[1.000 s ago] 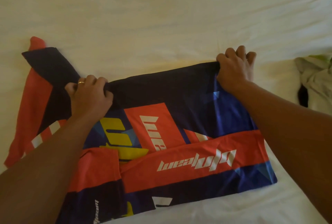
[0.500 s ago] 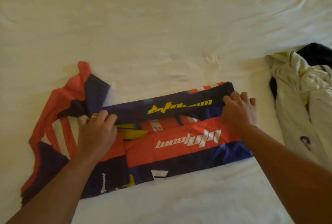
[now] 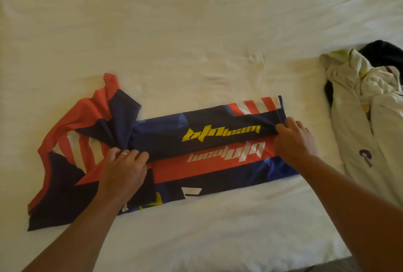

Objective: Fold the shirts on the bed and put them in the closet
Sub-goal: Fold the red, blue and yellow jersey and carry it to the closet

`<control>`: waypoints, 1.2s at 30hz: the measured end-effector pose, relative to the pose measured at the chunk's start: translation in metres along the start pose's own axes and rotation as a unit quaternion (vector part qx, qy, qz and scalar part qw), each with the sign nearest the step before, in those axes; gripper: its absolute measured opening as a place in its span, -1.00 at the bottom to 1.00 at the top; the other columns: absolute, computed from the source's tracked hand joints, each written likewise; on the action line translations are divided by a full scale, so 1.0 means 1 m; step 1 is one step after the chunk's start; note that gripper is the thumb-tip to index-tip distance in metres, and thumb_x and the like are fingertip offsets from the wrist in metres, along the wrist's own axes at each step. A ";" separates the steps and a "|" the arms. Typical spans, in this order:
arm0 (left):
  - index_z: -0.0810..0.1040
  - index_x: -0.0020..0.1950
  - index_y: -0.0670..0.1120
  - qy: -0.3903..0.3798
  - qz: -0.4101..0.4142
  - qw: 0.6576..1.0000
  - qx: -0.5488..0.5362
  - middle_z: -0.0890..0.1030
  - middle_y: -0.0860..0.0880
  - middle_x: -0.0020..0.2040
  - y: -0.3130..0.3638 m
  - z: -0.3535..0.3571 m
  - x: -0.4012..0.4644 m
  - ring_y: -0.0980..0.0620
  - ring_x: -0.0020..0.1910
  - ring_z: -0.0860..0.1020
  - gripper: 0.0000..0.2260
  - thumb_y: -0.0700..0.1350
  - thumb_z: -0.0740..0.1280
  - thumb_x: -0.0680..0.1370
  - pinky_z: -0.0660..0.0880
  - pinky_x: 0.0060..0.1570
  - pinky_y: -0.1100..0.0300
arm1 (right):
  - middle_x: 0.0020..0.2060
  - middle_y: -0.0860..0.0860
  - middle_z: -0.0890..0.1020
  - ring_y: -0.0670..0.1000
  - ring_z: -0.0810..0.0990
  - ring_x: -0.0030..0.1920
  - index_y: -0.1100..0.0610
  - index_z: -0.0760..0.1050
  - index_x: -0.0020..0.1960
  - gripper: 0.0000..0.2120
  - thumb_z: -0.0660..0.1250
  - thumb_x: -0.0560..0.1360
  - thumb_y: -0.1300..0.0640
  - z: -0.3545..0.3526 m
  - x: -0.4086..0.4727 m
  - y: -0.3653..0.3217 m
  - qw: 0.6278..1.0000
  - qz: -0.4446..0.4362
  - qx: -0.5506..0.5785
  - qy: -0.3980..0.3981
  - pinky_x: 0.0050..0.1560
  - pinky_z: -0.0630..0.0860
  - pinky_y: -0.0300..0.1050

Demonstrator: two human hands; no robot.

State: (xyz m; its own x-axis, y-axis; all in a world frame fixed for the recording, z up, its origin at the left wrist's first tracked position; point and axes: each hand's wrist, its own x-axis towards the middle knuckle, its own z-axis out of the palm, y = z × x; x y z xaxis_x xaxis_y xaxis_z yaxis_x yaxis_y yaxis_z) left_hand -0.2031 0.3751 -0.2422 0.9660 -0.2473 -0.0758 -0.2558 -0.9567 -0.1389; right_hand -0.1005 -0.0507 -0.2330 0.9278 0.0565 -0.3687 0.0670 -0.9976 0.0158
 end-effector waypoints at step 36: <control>0.43 0.49 -0.12 -0.001 -0.149 0.957 -0.248 0.44 -0.20 0.46 0.032 0.002 0.037 -0.30 0.45 0.37 -0.43 0.11 0.24 0.53 0.32 0.43 -0.26 | 0.56 0.10 0.22 0.18 0.16 0.54 0.08 0.33 0.47 -0.51 0.22 0.60 -0.06 -0.018 0.038 -0.138 0.995 -0.051 0.082 0.015 0.48 0.16 0.22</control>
State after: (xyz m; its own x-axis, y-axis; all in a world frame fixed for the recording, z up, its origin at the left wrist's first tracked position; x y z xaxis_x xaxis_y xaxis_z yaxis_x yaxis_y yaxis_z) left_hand -0.1758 0.3361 -0.2513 0.9930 0.0482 -0.1075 0.0815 -0.9400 0.3314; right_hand -0.0679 0.0897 -0.2328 0.9301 0.1556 -0.3327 0.1022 -0.9797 -0.1726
